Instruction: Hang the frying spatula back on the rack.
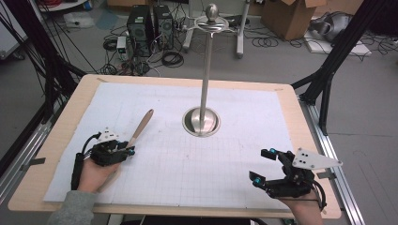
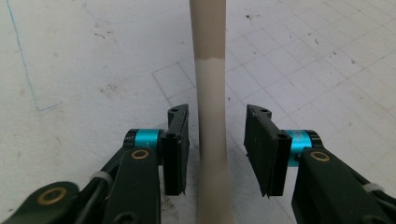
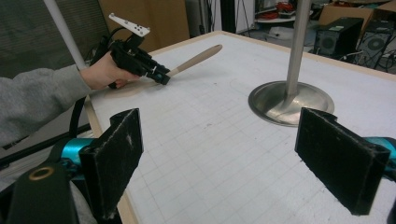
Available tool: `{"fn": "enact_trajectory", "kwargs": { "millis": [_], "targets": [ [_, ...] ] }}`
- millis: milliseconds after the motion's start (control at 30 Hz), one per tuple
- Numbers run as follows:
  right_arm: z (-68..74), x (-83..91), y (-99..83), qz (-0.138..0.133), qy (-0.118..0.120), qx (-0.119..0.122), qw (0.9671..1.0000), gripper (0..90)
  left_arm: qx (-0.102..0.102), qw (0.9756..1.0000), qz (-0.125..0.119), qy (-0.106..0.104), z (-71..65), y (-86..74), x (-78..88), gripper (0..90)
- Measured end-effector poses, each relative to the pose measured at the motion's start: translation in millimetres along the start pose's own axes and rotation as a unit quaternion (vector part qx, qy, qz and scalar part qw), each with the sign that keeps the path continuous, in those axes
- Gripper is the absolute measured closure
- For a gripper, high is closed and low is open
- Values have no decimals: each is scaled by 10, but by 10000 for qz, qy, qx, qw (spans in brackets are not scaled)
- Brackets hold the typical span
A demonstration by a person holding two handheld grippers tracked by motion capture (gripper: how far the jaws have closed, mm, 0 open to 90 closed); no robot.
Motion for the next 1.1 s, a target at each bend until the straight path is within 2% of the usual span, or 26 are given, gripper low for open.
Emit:
{"fn": "enact_trajectory", "kwargs": {
  "millis": [233,333,400,633,733,800,1100],
  "targets": [
    [-4,3,-1,-8,4,25,10000,144,-26,10000,84,31,-1,-6,-19,643],
    [-1,1,1,-7,13,27,10000,144,23,10000,66,28,1,-3,-22,663],
    [2,-1,1,-1,21,11,10000,144,-72,9999,98,62,7,-5,-20,685],
    [6,-20,-10,39,43,19,10000,144,-60,9999,88,50,12,2,-25,705],
    [7,-24,-7,28,48,34,10000,145,-113,9999,90,87,13,4,-26,735],
    [8,-24,-7,29,52,22,10000,146,-73,9999,75,85,20,7,-26,761],
    [14,-46,-13,50,80,46,9999,146,-68,9999,72,84,22,10,-23,771]
  ]
}}
Point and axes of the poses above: each handheld gripper's, and its own axes: x roughly backward along the jaws, y roughly out of its top, z roughly to its left, the point moved 7 cm from there along -x, roughly forward along the jaws, and after that the axes turned 15 degrees about x, right-handed, at the moved point
